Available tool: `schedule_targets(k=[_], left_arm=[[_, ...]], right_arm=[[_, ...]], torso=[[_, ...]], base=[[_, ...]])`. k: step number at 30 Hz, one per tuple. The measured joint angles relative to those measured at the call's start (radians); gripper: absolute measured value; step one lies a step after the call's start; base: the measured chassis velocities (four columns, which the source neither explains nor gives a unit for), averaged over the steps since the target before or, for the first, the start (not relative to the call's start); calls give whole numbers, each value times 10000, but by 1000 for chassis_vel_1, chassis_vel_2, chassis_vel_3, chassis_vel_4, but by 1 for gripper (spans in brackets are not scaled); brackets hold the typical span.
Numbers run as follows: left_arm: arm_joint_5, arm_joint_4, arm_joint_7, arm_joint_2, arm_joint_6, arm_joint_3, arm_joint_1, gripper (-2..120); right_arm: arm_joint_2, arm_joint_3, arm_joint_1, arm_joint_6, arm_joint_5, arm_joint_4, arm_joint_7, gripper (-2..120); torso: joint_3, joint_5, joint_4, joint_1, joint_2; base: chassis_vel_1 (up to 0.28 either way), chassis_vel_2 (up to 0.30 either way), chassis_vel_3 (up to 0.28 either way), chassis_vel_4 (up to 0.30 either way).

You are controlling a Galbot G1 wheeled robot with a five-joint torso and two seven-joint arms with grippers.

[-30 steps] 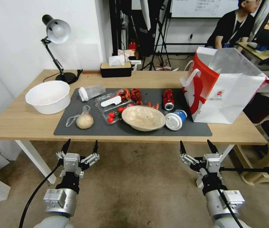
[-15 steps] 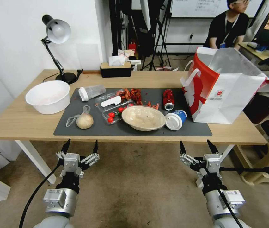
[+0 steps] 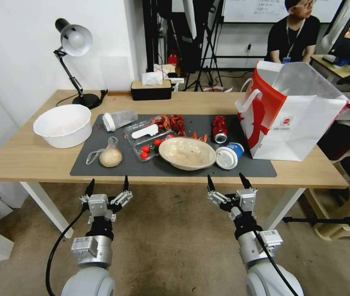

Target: Pick up the trash from the table and place it into the takeout bag.

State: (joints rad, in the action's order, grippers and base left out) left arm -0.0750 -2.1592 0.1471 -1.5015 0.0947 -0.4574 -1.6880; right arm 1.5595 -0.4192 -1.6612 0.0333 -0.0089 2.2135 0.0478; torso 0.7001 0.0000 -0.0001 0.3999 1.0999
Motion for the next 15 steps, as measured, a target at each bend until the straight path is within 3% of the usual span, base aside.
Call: schedule_targets(k=[11,14,15], left_arm=[[184,31,-292,186,-59,-244,-103,100],[203,31,-342,236,-105,-295,-149,100],[207,31,-352,245,-106,-308,-180,100]], right_arm=[[-40,-113,-63,97,235,140,-57,100],[-90,-65,-85,358,1232,274,-46,100],[-135,-8,-72,594,2187,394,-61,100]], torso=[[-1,0,0,0,0],[-1,0,0,0,1],[-1,1,0,1,0]], base=[[0,0,0,0],[0,0,0,0],[0,0,0,0]])
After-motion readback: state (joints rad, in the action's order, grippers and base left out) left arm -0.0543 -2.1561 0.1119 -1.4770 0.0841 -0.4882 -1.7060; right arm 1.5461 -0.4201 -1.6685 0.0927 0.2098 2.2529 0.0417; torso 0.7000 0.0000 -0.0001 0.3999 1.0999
